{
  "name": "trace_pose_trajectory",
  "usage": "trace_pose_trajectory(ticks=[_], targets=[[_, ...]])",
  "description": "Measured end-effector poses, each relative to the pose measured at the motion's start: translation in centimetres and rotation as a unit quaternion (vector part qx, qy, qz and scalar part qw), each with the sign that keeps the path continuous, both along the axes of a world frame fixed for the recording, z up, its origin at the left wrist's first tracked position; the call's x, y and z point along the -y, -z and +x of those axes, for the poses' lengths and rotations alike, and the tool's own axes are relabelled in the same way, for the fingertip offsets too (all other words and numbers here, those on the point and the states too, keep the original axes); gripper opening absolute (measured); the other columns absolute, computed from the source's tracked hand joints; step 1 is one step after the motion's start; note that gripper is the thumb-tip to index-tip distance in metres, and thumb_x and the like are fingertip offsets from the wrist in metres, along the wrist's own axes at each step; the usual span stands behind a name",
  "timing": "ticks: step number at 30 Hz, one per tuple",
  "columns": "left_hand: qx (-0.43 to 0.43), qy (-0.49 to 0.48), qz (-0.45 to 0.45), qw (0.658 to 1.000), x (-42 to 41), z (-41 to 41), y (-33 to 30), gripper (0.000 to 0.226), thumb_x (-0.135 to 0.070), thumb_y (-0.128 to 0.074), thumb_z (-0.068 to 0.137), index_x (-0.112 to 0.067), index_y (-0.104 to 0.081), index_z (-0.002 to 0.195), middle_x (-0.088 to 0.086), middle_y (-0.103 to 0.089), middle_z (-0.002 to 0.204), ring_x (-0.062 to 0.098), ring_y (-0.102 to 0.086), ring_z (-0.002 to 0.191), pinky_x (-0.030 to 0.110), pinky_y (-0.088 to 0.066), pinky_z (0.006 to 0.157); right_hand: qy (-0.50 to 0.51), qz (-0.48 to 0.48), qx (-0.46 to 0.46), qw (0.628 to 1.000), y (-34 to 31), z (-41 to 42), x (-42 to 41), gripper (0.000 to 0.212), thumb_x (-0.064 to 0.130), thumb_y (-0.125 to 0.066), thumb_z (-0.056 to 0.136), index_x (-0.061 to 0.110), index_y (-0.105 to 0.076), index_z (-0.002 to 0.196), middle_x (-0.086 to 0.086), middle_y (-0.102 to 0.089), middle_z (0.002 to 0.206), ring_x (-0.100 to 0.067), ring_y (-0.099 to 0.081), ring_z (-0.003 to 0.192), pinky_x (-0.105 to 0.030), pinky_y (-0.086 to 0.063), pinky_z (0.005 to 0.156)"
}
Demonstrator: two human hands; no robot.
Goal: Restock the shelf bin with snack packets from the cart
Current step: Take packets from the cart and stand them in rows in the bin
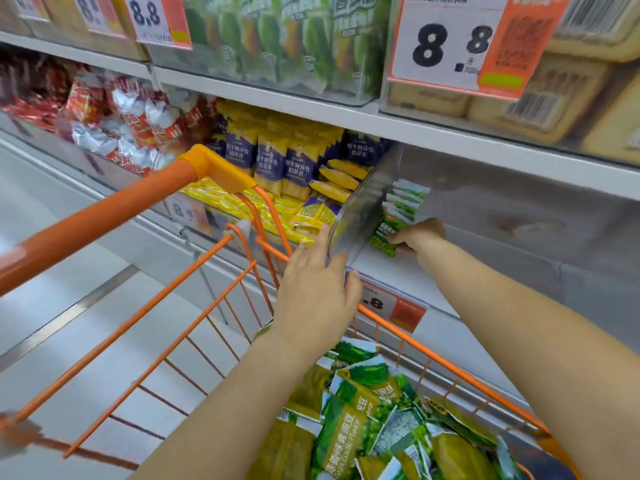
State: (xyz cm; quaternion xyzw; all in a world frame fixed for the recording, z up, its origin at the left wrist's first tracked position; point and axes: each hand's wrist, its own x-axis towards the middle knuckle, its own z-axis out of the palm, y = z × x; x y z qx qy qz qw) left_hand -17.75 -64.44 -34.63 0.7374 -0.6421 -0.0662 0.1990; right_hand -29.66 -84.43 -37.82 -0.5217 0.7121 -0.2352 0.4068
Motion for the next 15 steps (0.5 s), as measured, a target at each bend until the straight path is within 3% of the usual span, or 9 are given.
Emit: trace_pose_trajectory(ticks=[2,3,5,8,10,12,15], targets=[[0.005,0.000,0.005,1.000,0.0,0.0,0.0,0.045,-0.038,-0.029,0.103,-0.020,-0.044,0.142,0.006,0.000,0.162,0.022,-0.008,0.146,0.031,0.000,0.116,0.004,0.005,0.004,1.000,0.4,0.3,-0.1,0.030,0.017,-0.083,0.072,0.003,-0.057,0.077,-0.016,-0.071,0.097,-0.025,-0.069,0.091,-0.038,-0.054,0.089],[0.005,0.001,0.004,1.000,0.0,0.0,-0.1,0.044,-0.037,-0.030,0.103,-0.020,-0.045,0.141,0.007,-0.001,0.162,0.022,-0.009,0.146,0.031,0.000,0.116,0.005,-0.002,0.002,1.000,0.5,0.5,0.0,0.031,0.019,-0.083,0.072,0.004,-0.057,0.079,-0.016,-0.071,0.096,-0.024,-0.069,0.087,-0.035,-0.055,0.086],[0.004,0.000,0.001,1.000,0.0,0.0,0.0,0.044,-0.036,-0.031,0.103,-0.020,-0.046,0.140,0.008,-0.003,0.162,0.022,-0.010,0.146,0.030,-0.001,0.116,0.007,-0.026,-0.004,1.000,0.6,0.8,0.0,0.044,0.020,-0.083,0.072,0.004,-0.057,0.104,-0.015,-0.068,0.100,-0.024,-0.067,0.084,-0.033,-0.054,0.081],[-0.001,0.007,-0.008,1.000,0.1,0.1,0.2,0.042,-0.036,-0.033,0.103,-0.018,-0.050,0.137,0.010,-0.008,0.161,0.026,-0.013,0.146,0.033,-0.004,0.117,0.010,-0.045,0.035,0.998,0.5,0.7,-0.2,0.073,0.017,-0.083,0.071,0.004,-0.041,0.131,-0.016,-0.063,0.116,-0.029,-0.064,0.105,-0.041,-0.052,0.092],[0.005,0.012,-0.013,1.000,0.1,0.2,0.4,0.044,-0.038,-0.030,0.102,-0.018,-0.052,0.135,0.011,-0.011,0.160,0.026,-0.014,0.146,0.034,-0.006,0.117,-0.006,-0.025,0.042,0.999,0.3,0.3,-0.6,0.067,0.019,-0.082,0.074,0.005,-0.044,0.127,-0.016,-0.065,0.109,-0.028,-0.064,0.101,-0.038,-0.052,0.090],[0.005,0.019,-0.008,1.000,0.2,0.5,0.6,0.045,-0.039,-0.029,0.102,-0.018,-0.051,0.136,0.011,-0.012,0.160,0.026,-0.013,0.146,0.034,-0.006,0.117,-0.029,-0.015,0.032,0.999,-0.5,-0.3,-1.4,0.050,0.021,-0.078,0.078,0.013,-0.043,0.114,-0.011,-0.059,0.098,-0.024,-0.059,0.090,-0.033,-0.050,0.079],[-0.039,0.037,-0.005,0.999,0.0,0.8,0.3,0.047,-0.041,-0.035,0.101,-0.020,-0.044,0.142,0.007,-0.010,0.161,0.023,-0.010,0.147,0.035,-0.010,0.117,-0.037,-0.118,0.046,0.991,-2.7,-1.9,-3.7,0.045,0.014,-0.068,0.085,0.013,-0.046,0.124,-0.007,-0.057,0.104,-0.022,-0.056,0.090,-0.026,-0.046,0.072]])
